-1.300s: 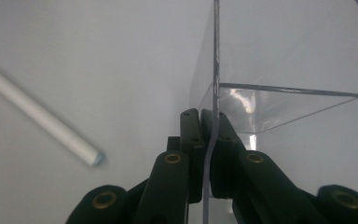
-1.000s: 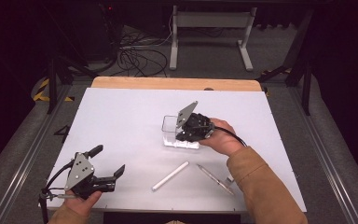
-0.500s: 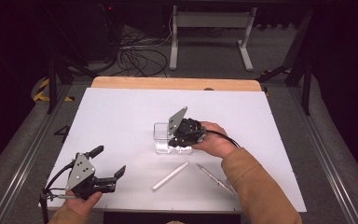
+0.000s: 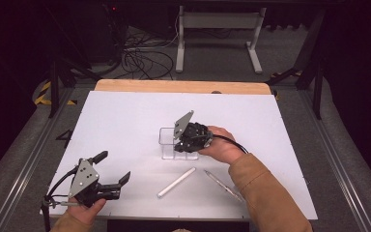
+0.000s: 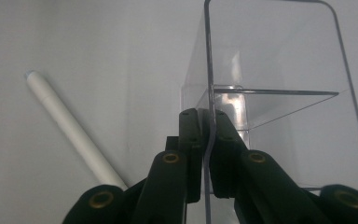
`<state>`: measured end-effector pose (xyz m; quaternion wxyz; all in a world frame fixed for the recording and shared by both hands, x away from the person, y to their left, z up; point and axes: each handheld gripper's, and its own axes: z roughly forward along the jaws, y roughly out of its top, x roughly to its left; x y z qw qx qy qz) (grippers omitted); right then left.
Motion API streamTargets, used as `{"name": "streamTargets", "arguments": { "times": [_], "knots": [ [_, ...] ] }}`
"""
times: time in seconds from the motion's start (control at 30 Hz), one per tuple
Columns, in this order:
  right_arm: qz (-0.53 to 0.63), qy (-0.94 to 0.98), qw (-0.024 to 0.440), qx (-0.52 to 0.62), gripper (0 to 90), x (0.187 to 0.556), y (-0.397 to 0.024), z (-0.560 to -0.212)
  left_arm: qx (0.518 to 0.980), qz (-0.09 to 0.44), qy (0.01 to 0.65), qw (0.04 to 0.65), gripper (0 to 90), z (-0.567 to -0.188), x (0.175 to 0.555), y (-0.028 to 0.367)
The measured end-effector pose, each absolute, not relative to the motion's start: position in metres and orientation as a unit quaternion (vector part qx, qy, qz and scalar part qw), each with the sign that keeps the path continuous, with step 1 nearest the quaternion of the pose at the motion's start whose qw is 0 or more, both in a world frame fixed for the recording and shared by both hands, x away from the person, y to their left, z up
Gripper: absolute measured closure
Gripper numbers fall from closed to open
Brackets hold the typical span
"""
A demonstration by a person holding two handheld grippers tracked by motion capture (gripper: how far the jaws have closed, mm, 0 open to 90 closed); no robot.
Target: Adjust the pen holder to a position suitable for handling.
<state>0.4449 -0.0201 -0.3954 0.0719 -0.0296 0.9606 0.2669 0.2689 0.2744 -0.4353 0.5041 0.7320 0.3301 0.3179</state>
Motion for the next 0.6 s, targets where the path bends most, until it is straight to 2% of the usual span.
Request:
{"name": "streamTargets", "arguments": {
  "times": [0.1, 0.2, 0.23, 0.27, 0.3, 0.33, 0.4, 0.6],
  "knots": [
    [0.270, 0.959, 0.079, -0.028, 81.9, 0.444, -0.020, -0.394, 0.732, 0.318, 0.330, 0.504, 6.8, -0.435, 0.269, 0.274],
    [0.280, 0.956, 0.083, -0.020, 71.1, 0.443, -0.023, -0.390, 0.732, 0.318, 0.330, 0.504, 6.7, -0.435, 0.269, 0.275],
    [0.295, 0.951, 0.092, -0.004, 63.1, 0.441, -0.027, -0.386, 0.732, 0.319, 0.330, 0.504, 6.7, -0.435, 0.269, 0.275],
    [0.295, 0.951, 0.092, -0.004, 63.1, 0.441, -0.027, -0.386, 0.732, 0.319, 0.331, 0.504, 6.7, -0.435, 0.269, 0.275],
    [0.316, 0.944, 0.098, 0.009, 55.0, 0.439, -0.032, -0.381, 0.731, 0.319, 0.331, 0.504, 6.7, -0.435, 0.269, 0.275],
    [0.327, 0.939, 0.102, 0.021, 51.0, 0.437, -0.036, -0.378, 0.731, 0.319, 0.332, 0.504, 6.6, -0.435, 0.269, 0.276],
    [0.338, 0.935, 0.106, 0.027, 47.7, 0.435, -0.040, -0.375, 0.731, 0.319, 0.332, 0.504, 6.6, -0.435, 0.269, 0.276],
    [0.405, 0.903, 0.132, 0.059, 29.5, 0.417, -0.058, -0.356, 0.731, 0.318, 0.333, 0.504, 6.6, -0.435, 0.270, 0.275]
  ]
}}
